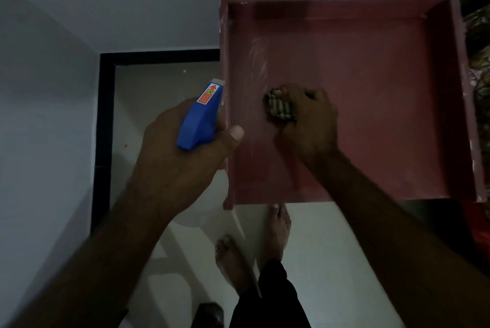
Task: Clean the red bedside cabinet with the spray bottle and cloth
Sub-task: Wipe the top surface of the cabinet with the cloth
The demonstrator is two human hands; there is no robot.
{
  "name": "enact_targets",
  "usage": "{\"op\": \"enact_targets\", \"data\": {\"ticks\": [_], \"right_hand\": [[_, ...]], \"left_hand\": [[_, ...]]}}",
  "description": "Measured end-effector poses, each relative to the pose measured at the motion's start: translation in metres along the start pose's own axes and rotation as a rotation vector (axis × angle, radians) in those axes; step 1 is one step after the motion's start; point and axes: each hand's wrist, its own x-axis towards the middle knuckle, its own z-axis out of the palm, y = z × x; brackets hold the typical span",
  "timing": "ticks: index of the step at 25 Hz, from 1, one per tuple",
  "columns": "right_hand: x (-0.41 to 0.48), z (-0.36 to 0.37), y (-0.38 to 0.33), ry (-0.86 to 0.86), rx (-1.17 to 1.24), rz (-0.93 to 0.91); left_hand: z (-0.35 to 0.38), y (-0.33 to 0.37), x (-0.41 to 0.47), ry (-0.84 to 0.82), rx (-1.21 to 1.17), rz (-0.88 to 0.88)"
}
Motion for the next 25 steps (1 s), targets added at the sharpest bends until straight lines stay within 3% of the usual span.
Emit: {"op": "enact_targets", "data": {"ticks": [16, 21, 25], "right_hand": [[-0.151, -0.005, 0.012, 0.036, 0.024, -0.032], [-0.187, -0.013, 0.028, -0.032, 0.008, -0.08], [-0.181, -0.037, 0.062, 0.103, 0.011, 0.13]], "left_hand": [[0.042, -0.016, -0.111, 0.057, -0.142, -0.029], [0.053, -0.023, -0.138, 0.049, -0.125, -0.024], [0.056, -0.036, -0.152, 0.048, -0.118, -0.026]]}}
